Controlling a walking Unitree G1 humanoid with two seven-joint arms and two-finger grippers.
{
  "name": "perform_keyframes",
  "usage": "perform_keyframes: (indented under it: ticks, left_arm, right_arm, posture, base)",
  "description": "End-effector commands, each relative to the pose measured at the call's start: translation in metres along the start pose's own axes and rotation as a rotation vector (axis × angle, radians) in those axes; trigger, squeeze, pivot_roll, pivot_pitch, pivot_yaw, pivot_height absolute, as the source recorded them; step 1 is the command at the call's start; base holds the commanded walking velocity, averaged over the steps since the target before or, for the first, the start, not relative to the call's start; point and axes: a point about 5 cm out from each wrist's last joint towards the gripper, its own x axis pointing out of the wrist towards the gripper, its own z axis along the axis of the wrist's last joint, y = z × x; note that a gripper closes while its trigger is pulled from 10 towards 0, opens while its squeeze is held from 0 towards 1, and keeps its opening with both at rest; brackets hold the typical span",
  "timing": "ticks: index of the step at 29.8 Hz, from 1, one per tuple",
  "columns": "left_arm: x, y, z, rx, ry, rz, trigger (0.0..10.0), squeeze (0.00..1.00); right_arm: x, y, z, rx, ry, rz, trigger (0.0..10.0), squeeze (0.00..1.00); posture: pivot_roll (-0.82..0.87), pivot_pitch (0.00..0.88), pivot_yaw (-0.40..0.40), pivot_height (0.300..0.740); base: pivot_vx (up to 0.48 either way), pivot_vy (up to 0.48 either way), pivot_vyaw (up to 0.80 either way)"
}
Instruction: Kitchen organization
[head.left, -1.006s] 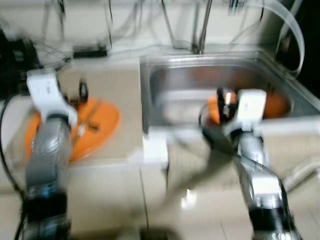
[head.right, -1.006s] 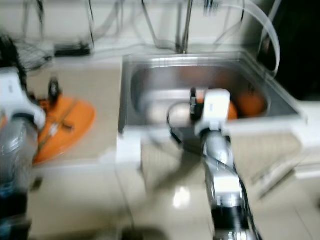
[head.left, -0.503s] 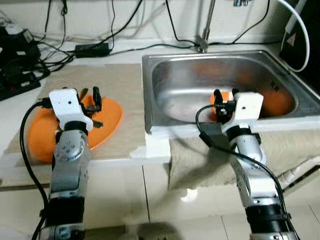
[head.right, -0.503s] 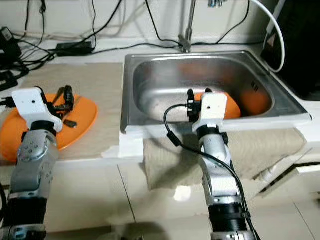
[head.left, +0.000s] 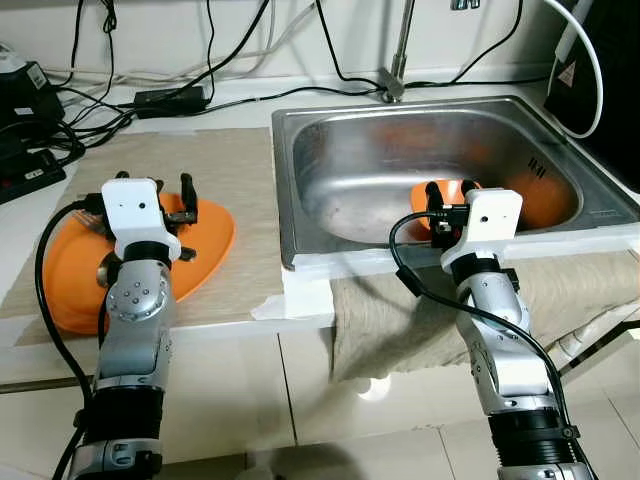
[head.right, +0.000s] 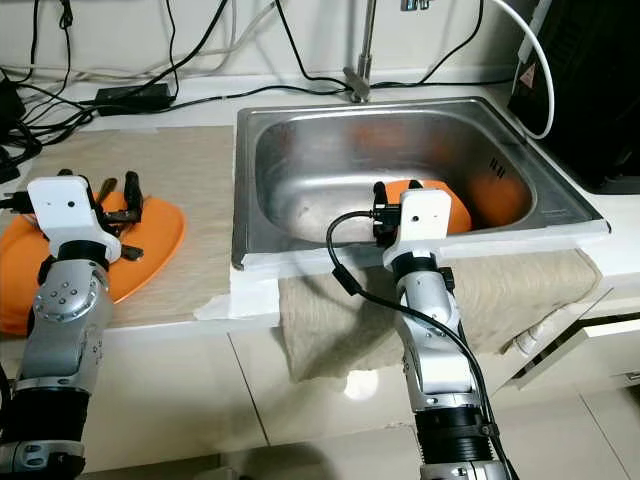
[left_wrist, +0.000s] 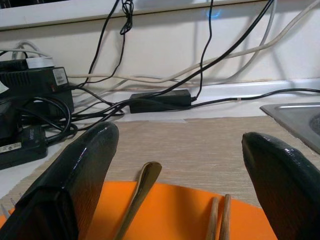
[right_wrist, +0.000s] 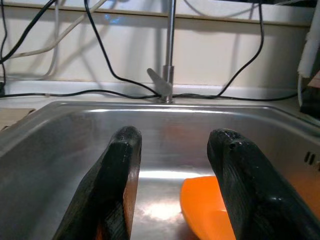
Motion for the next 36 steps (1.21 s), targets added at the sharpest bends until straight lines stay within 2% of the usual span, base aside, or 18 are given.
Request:
perform_keyframes:
  ticks: [1, 10, 12, 13, 27, 28, 30, 34, 36]
  left_arm:
    - [0.0, 0.001, -0.002, -0.002, 0.016, 0.019, 10.0, 0.0]
    - [0.001, -0.002, -0.002, -0.01, 0.034, -0.005, 10.0, 0.0]
    - [0.001, -0.002, -0.002, -0.011, 0.035, -0.011, 10.0, 0.0]
    - [0.001, -0.003, -0.003, -0.009, 0.038, -0.013, 10.0, 0.0]
    - [0.005, -0.009, 0.0, -0.041, 0.071, -0.042, 10.0, 0.0]
    - [0.003, -0.01, 0.0, -0.075, 0.074, -0.049, 10.0, 0.0]
    - [-0.001, -0.009, -0.002, -0.081, 0.071, -0.055, 10.0, 0.0]
    - [-0.021, -0.003, -0.01, -0.107, 0.113, -0.068, 10.0, 0.0]
    - [-0.026, 0.006, -0.001, -0.103, 0.093, -0.052, 10.0, 0.0]
  right_arm:
    - [0.005, 0.013, 0.003, 0.033, 0.003, 0.062, 10.0, 0.0]
    - [0.008, 0.021, 0.001, 0.048, 0.028, 0.111, 10.0, 0.0]
    - [0.008, 0.021, 0.001, 0.047, 0.03, 0.112, 10.0, 0.0]
    - [0.009, 0.021, -0.002, 0.001, 0.047, 0.111, 10.0, 0.0]
    - [0.009, 0.019, -0.007, 0.021, 0.069, 0.106, 10.0, 0.0]
    - [0.008, 0.018, -0.006, 0.025, 0.055, 0.103, 10.0, 0.0]
    - [0.007, 0.017, -0.005, 0.026, 0.043, 0.095, 10.0, 0.0]
    - [-0.003, 0.007, -0.009, 0.011, 0.053, 0.051, 10.0, 0.0]
    - [-0.014, -0.001, -0.01, -0.013, 0.059, 0.029, 10.0, 0.0]
  posture:
    - [0.04, 0.011, 0.035, 0.74]
    - [0.05, 0.009, 0.028, 0.74]
    - [0.05, 0.009, 0.028, 0.74]
    - [0.05, 0.003, 0.027, 0.74]
    - [0.05, 0.0, 0.031, 0.74]
    - [0.05, 0.0, 0.03, 0.74]
    - [0.05, 0.0, 0.03, 0.74]
    - [0.05, 0.0, 0.028, 0.74]
    - [0.05, 0.0, 0.026, 0.74]
  base:
    - [0.0, 0.0, 0.0]
    - [0.0, 0.0, 0.0]
    - [0.0, 0.0, 0.0]
    - [0.0, 0.0, 0.0]
    - [0.0, 0.0, 0.0]
    - [0.0, 0.0, 0.0]
    - [0.0, 0.0, 0.0]
    - [0.0, 0.0, 0.0]
    - [0.0, 0.0, 0.0]
